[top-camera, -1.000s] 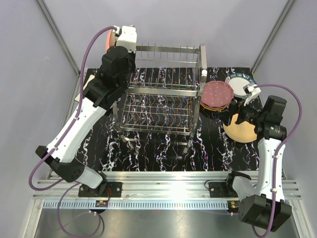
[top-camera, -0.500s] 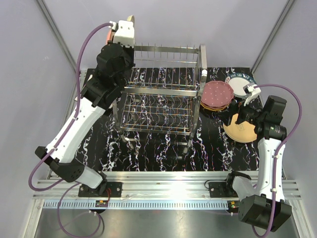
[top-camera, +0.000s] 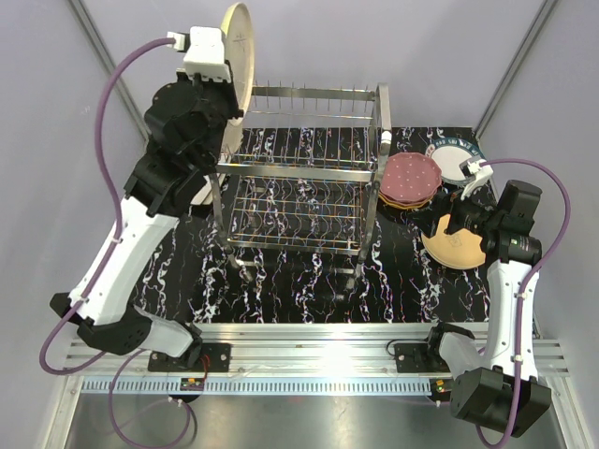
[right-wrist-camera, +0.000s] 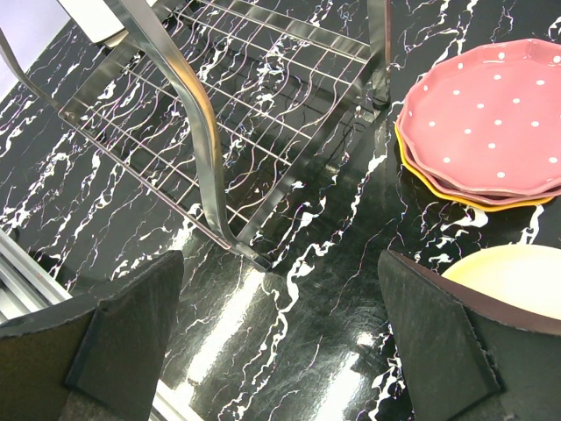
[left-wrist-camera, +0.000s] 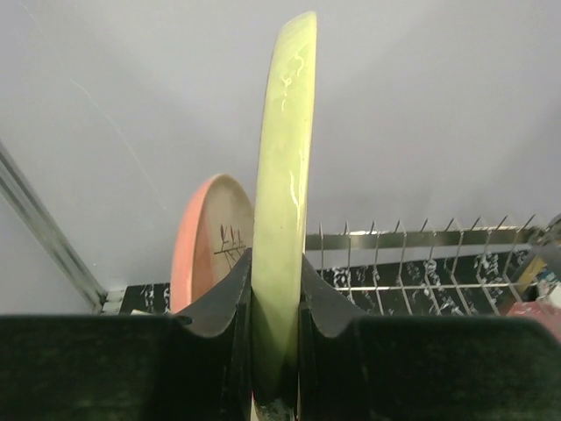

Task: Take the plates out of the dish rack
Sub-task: Grab a plate with the left arm

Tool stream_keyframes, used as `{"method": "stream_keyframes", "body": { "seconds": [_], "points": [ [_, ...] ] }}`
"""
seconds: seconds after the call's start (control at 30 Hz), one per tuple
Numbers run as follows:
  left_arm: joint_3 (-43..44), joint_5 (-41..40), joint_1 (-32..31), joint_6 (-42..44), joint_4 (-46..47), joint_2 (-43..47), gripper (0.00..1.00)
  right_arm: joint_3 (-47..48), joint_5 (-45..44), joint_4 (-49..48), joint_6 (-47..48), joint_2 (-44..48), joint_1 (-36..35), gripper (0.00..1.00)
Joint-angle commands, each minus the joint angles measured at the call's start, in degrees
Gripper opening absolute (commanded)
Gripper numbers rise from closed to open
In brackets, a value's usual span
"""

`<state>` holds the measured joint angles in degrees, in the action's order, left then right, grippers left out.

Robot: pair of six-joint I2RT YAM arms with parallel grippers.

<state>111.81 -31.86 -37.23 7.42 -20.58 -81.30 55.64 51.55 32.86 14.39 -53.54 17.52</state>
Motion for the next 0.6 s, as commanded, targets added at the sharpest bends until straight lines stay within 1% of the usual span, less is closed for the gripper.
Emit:
{"method": "stream_keyframes", "body": {
  "seconds": [0.0,0.1,0.13,0.4,0.53,0.57],
  "points": [
    [5.0,3.1,-0.4,-3.9,12.5,5.6,0.0,0.0,-0.6,-1.0,0.9,0.1,-0.2,1.0],
    [4.7,6.4,-0.4,-7.2,10.3,7.2,0.0,0.1,-0.7,-1.0,1.0,0.1,-0.1,1.0],
    [4.6,7.3,-0.5,-10.5,9.8,7.8,0.0,0.0,-0.7,-1.0,1.0,0.2,-0.1,1.0],
    [1.1,17.9,-0.4,-24.5,6.2,14.8,0.0,-0.1,-1.2,-1.0,1.2,0.4,-0.1,1.0],
    [-3.2,22.5,-0.4,-30.0,5.2,19.0,0.0,-0.1,-1.5,-1.0,1.4,0.2,-0.2,1.0],
    [-6.0,23.2,-0.5,-31.8,5.4,20.9,0.0,-0.1,-1.5,-1.0,1.4,0.4,-0.1,1.0]
  ]
}}
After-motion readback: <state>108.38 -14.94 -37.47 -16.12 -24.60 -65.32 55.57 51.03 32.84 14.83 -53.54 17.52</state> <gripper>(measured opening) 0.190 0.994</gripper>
